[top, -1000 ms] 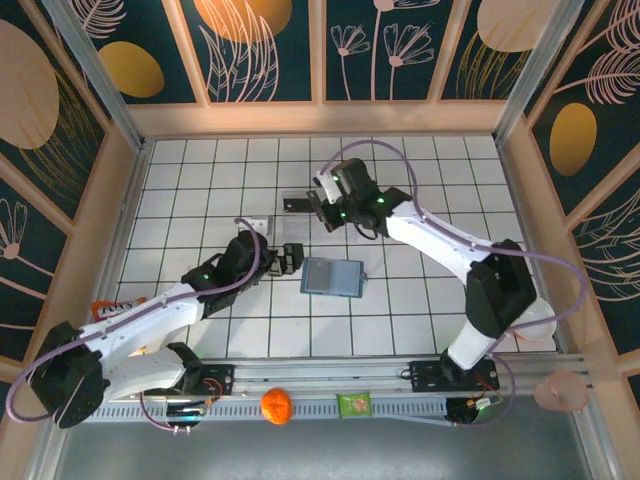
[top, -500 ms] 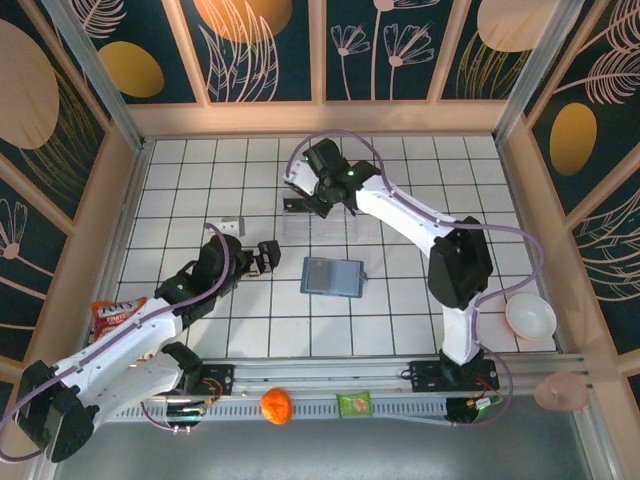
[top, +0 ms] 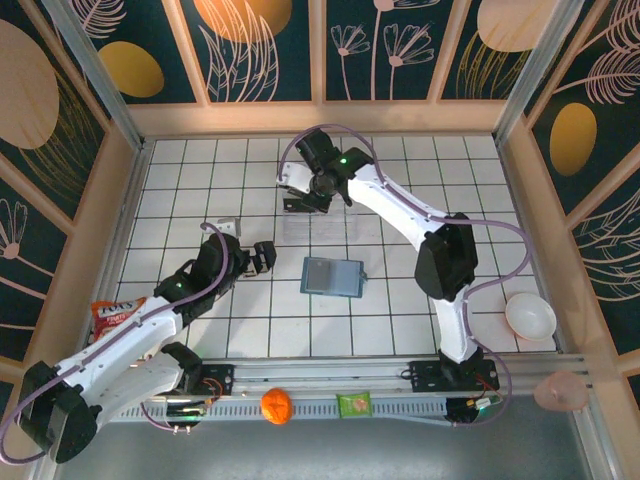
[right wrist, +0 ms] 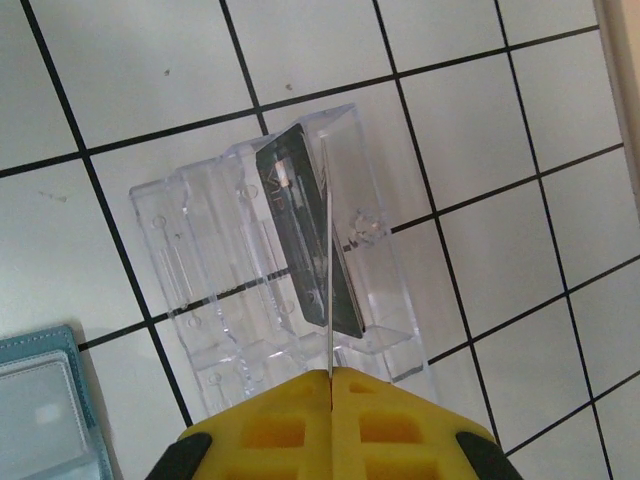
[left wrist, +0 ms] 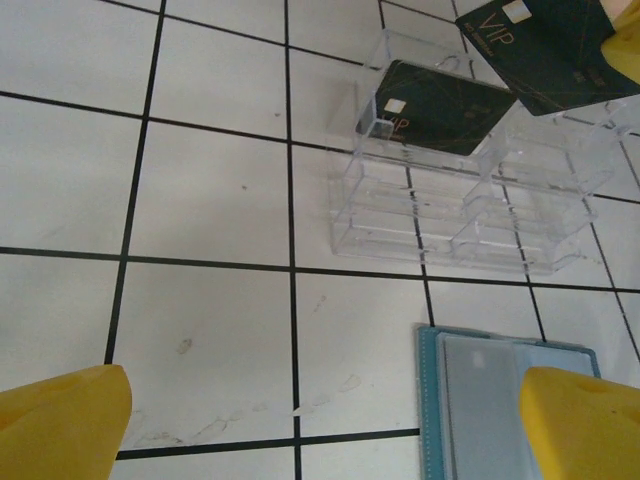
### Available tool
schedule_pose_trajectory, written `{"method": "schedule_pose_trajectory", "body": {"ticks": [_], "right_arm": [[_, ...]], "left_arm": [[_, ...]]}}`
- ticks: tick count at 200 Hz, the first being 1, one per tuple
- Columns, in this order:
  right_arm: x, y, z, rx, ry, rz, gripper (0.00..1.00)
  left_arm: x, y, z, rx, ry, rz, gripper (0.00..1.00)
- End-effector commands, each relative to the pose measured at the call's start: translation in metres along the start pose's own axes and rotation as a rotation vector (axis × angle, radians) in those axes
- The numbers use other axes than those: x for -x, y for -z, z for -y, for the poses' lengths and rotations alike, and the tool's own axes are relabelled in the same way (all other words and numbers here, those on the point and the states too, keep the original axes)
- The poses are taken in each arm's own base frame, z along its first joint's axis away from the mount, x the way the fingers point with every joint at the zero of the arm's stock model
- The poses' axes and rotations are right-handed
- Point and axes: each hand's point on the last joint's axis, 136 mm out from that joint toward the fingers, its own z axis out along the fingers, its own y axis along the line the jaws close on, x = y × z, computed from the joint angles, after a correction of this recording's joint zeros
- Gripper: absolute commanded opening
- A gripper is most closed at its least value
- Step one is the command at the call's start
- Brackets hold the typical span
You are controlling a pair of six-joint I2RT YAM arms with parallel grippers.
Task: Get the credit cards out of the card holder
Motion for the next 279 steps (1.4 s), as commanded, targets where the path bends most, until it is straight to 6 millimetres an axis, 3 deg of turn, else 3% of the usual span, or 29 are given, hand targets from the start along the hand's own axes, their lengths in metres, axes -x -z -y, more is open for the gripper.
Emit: {"method": "schedule_pose_trajectory", "body": {"ticks": [1,134,196,233,279], "right_arm": [[0.002,-0.006,-0.008,0.025,0.071,-0.006,0.00],[-0.009,-0.045,-0.020,0.034,0.111,-0.057,0.00],[-0.015,-0.048,-0.028,0.036,0.120,-0.071,0.00],[-0.010,-0.053,-0.014,-0.048,0.099,-0.053,0.00],[0.022,-0.022,0.018,-0.204,0.044,0.095,0.21]], "left_arm": [[-0.005,-0.004,-0.004,0.019,0.012,-0.036,0.99],[-0.005,-0.006,-0.007,0.030,0.013,-0.045,0.99],[-0.008,-0.009,-0.006,0.018,0.020,-0.051,0.99],[-0.008,-0.007,-0.004,0.006,0.025,-0.051,0.99],[-0.008,-0.006,-0.003,-0.010,0.033,-0.048,0.99]]}}
